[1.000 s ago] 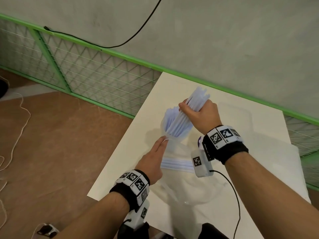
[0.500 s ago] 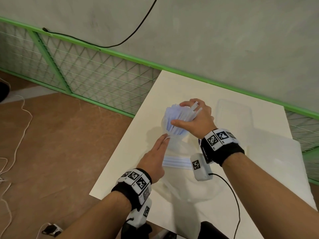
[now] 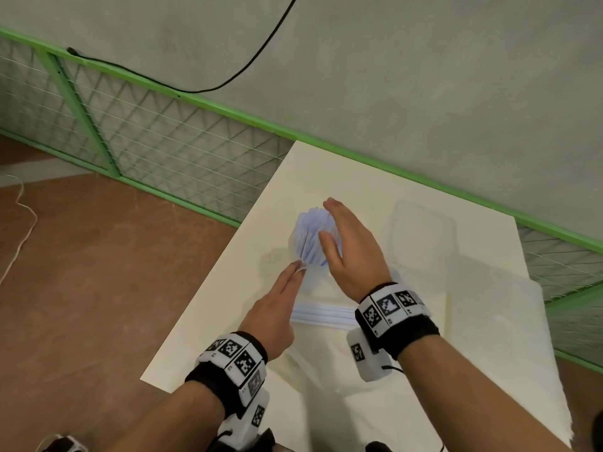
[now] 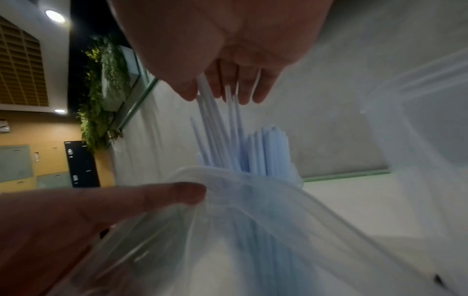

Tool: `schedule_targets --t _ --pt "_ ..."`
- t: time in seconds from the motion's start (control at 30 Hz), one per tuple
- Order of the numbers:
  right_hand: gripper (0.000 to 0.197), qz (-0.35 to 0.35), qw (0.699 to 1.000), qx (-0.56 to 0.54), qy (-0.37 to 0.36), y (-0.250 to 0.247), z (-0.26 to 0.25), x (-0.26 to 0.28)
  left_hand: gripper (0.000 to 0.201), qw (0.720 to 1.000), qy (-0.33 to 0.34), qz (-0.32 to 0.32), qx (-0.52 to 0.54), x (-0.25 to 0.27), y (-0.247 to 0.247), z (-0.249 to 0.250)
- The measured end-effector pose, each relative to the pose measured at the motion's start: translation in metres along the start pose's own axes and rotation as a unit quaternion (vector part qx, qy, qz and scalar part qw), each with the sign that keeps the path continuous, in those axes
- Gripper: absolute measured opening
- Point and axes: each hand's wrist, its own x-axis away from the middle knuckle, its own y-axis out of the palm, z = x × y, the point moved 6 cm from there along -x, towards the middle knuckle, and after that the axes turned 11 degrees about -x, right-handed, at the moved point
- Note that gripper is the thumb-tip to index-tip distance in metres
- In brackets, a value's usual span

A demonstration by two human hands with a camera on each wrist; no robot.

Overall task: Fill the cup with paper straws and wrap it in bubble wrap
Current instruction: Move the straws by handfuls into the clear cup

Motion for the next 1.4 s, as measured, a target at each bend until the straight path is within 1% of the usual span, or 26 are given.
schedule_targets --t 0.07,0.1,0.13,0.17,0.23,0.33,0.4,0.5,0.53,0.6,0.67,0.77,0.8,0.9,1.03,1.13,1.17,1.2,1.27,1.3,1.33,1.37,1.4 --pt "0.054 0.036 0.998 -0.051 0.007 -0.006 0.004 -0.002 0.102 1.000 0.005 0.007 -0.003 0.001 0.001 0.000" --pt "0.057 0.050 0.997 -0.061 0.001 -0.009 0.005 -0.005 0.102 1.000 0.002 0.006 -0.004 0.001 0.002 -0.001" --pt "0.059 0.048 0.997 -0.053 -0.004 -0.010 0.005 -0.006 0.102 1.000 -0.003 0.002 -0.002 0.002 0.003 -0.001" --pt "0.059 0.029 0.999 -0.035 -0.003 -0.008 0.006 -0.008 0.102 1.000 -0.002 0.001 0.001 0.003 0.005 -0.001" --pt "0.054 -0.029 0.999 0.013 0.008 0.005 0.010 -0.009 0.102 1.000 0.006 -0.005 -0.003 0.004 0.008 0.001" --pt "0.049 -0.073 0.992 0.097 -0.023 0.024 0.013 -0.001 0.101 1.000 -0.006 -0.020 -0.019 0.005 0.010 0.001" --pt "0.050 -0.072 0.989 0.119 -0.039 0.025 0.016 0.002 0.100 1.000 -0.006 -0.020 -0.018 0.005 0.009 0.002" --pt "0.055 -0.050 0.992 0.112 -0.029 0.018 0.016 -0.001 0.099 1.000 0.001 -0.011 -0.017 0.003 0.006 0.004" --pt "0.057 -0.062 0.989 0.132 -0.038 0.021 0.014 0.000 0.099 1.000 -0.001 -0.011 -0.019 0.003 0.006 0.006" --pt "0.058 -0.113 0.973 0.195 -0.049 0.033 0.013 0.005 0.097 1.000 -0.007 -0.018 -0.023 0.005 0.008 0.007" --pt "0.061 -0.136 0.965 0.221 -0.036 0.038 0.018 0.007 0.098 0.999 -0.001 -0.021 -0.026 0.006 0.011 0.007" --pt "0.067 -0.104 0.973 0.203 -0.015 0.031 0.021 0.003 0.099 0.999 -0.002 -0.025 -0.020 0.006 0.011 0.007" --pt "0.068 -0.107 0.972 0.207 -0.015 0.032 0.022 0.003 0.099 0.999 -0.006 -0.027 -0.023 0.006 0.010 0.009" --pt "0.074 -0.150 0.956 0.250 -0.032 0.046 0.024 0.007 0.099 0.998 -0.026 -0.034 -0.035 0.006 0.011 0.010" --pt "0.075 -0.128 0.967 0.220 -0.024 0.040 0.024 0.004 0.099 0.998 -0.023 -0.036 -0.039 0.003 0.011 0.012" --pt "0.077 -0.149 0.960 0.238 -0.012 0.043 0.020 0.004 0.100 0.999 -0.030 -0.034 -0.030 0.003 0.011 0.013" --pt "0.073 -0.133 0.966 0.220 -0.014 0.039 0.014 0.004 0.101 0.999 -0.029 -0.032 -0.026 0.003 0.011 0.012" --pt "0.064 -0.097 0.977 0.189 -0.026 0.030 0.003 0.005 0.101 0.999 -0.028 -0.029 -0.023 0.003 0.012 0.011" --pt "0.045 -0.008 0.992 0.101 -0.082 0.006 -0.022 0.019 0.100 0.999 -0.024 -0.022 -0.021 0.004 0.013 0.010" --pt "0.037 0.017 0.993 0.059 -0.105 -0.004 -0.030 0.031 0.100 0.999 -0.018 -0.017 -0.024 0.003 0.012 0.009" --pt "0.030 0.001 0.995 0.030 -0.099 -0.005 -0.035 0.046 0.101 1.000 -0.011 -0.015 -0.022 0.004 0.012 0.008" --pt "0.026 -0.049 0.997 0.027 -0.061 0.002 -0.032 0.061 0.101 1.000 -0.001 -0.013 -0.017 0.005 0.012 0.007" --pt "0.024 -0.124 0.991 0.039 0.007 0.017 -0.023 0.075 0.103 1.000 0.006 -0.014 -0.013 0.005 0.012 0.007"
